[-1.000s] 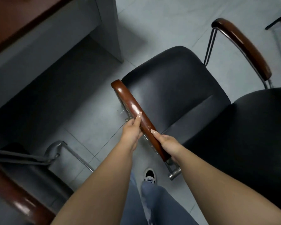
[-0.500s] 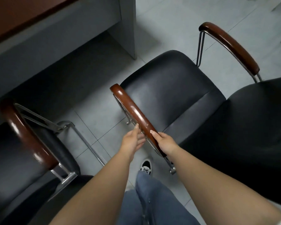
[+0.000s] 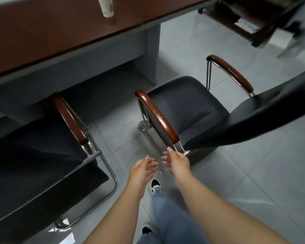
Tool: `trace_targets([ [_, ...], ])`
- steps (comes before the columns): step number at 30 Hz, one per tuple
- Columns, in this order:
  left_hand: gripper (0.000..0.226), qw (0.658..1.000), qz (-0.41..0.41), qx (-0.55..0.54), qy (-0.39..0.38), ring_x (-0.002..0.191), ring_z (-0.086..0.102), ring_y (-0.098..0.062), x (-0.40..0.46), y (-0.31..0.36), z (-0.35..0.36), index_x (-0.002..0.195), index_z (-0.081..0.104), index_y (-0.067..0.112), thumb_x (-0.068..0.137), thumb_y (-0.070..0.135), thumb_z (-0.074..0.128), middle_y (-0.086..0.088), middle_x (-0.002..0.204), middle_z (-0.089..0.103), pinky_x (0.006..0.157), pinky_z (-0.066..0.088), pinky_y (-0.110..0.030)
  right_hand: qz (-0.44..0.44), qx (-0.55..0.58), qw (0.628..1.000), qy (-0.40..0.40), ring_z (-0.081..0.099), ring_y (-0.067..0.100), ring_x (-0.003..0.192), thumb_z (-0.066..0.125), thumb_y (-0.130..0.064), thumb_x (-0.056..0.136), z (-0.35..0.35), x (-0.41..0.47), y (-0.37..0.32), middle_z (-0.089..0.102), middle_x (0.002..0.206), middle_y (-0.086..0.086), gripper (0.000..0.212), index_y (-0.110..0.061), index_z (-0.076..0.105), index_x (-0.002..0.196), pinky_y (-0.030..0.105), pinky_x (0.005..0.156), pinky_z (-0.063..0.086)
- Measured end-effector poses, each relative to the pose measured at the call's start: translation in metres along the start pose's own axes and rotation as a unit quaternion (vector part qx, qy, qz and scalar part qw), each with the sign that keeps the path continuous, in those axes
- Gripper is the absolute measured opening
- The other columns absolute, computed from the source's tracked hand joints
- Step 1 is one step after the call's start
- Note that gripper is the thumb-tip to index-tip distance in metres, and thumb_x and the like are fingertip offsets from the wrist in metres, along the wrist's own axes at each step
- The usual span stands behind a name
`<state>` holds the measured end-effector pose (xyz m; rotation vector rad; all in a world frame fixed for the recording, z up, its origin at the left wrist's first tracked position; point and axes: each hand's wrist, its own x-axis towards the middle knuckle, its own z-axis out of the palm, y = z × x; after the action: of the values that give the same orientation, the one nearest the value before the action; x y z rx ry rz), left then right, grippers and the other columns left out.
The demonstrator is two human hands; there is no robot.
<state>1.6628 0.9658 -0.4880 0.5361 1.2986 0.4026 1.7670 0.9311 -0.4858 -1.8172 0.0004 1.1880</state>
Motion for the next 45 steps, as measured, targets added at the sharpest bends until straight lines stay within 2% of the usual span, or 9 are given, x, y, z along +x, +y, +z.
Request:
trace_targets([
  [7,0.021,0.999,0.040,-0.018,-0.023,0.077,0.062,-0.018,-0.079,-0.007,0.009,0.087,0.062,0.011,0.096,0.024,0.048,-0.005,0.079,0.066,0.078,0.050,-0.029,-0.022,0.029,0.999,0.003,0.059,0.014,0.068,0.053,-0.025,0.094,-0.043,-0.061,-0.017,0.063,0.077,0.004,0.020,-0.008,0.064,0.091,0.021,0.063,0.047],
  [14,0.020,0.992,0.084,0.056,-0.070,0.074,0.062,-0.015,-0.111,-0.011,0.068,0.088,0.063,0.012,0.096,0.021,0.047,-0.002,0.078,0.066,0.083,0.050,-0.031,-0.047,0.020,0.999,-0.006,0.059,0.015,0.063,0.057,-0.026,0.092,-0.111,-0.077,-0.014,0.063,0.071,0.004,0.018,-0.013,0.064,0.082,0.020,0.058,0.048],
  [18,0.018,0.985,0.064,0.128,-0.095,0.069,0.058,-0.012,-0.114,-0.037,0.140,0.086,0.063,0.014,0.094,0.019,0.048,-0.001,0.076,0.066,0.064,0.045,-0.022,-0.022,0.083,0.995,0.049,0.056,0.012,0.056,0.057,-0.021,0.092,-0.189,-0.072,-0.013,0.061,0.067,0.004,0.018,-0.013,0.061,0.076,0.013,0.046,0.047],
  [21,0.017,0.979,0.048,0.160,-0.118,0.064,0.055,-0.012,-0.118,-0.065,0.204,0.084,0.063,0.014,0.093,0.018,0.049,-0.001,0.072,0.063,0.060,0.042,-0.021,-0.026,0.113,0.990,0.078,0.054,0.015,0.058,0.057,-0.022,0.092,-0.255,-0.065,-0.016,0.061,0.069,0.004,0.020,-0.014,0.061,0.074,0.021,0.058,0.046],
  [23,0.017,0.973,0.047,0.186,-0.132,0.062,0.055,-0.012,-0.122,-0.088,0.254,0.083,0.063,0.014,0.093,0.019,0.049,-0.002,0.071,0.062,0.059,0.041,-0.022,-0.042,0.123,0.988,0.087,0.053,0.015,0.059,0.056,-0.022,0.093,-0.303,-0.059,-0.017,0.060,0.071,0.004,0.018,-0.013,0.061,0.078,0.022,0.061,0.045],
  [27,0.017,0.964,0.032,0.190,-0.185,0.070,0.062,-0.015,-0.137,-0.140,0.358,0.092,0.064,0.011,0.092,0.017,0.048,-0.002,0.075,0.067,0.065,0.047,-0.024,-0.067,0.172,0.977,0.106,0.050,0.012,0.056,0.054,-0.019,0.093,-0.402,-0.052,-0.024,0.057,0.067,0.004,0.017,-0.012,0.060,0.078,0.016,0.053,0.043],
  [32,0.017,0.960,0.024,0.196,-0.198,0.069,0.058,-0.013,-0.155,-0.172,0.462,0.083,0.061,0.015,0.093,0.016,0.046,0.000,0.076,0.061,0.062,0.046,-0.020,-0.085,0.225,0.960,0.144,0.050,0.011,0.054,0.053,-0.018,0.093,-0.506,-0.041,-0.034,0.055,0.066,0.002,0.021,-0.015,0.060,0.074,0.012,0.049,0.043],
  [36,0.016,0.967,0.035,0.165,-0.189,0.066,0.058,-0.012,-0.146,-0.168,0.509,0.084,0.062,0.015,0.092,0.017,0.048,0.000,0.074,0.062,0.058,0.045,-0.020,-0.094,0.248,0.953,0.145,0.052,0.012,0.057,0.054,-0.019,0.093,-0.547,-0.023,-0.052,0.058,0.067,0.001,0.020,-0.014,0.061,0.075,0.019,0.059,0.043],
  [45,0.014,0.976,0.062,0.091,-0.190,0.069,0.060,-0.012,-0.073,-0.120,0.626,0.087,0.061,0.015,0.092,0.019,0.049,0.000,0.076,0.064,0.063,0.046,-0.022,-0.117,0.216,0.962,0.116,0.054,0.011,0.058,0.056,-0.022,0.092,-0.604,0.073,-0.145,0.060,0.068,0.001,0.019,-0.015,0.063,0.076,0.020,0.063,0.045],
])
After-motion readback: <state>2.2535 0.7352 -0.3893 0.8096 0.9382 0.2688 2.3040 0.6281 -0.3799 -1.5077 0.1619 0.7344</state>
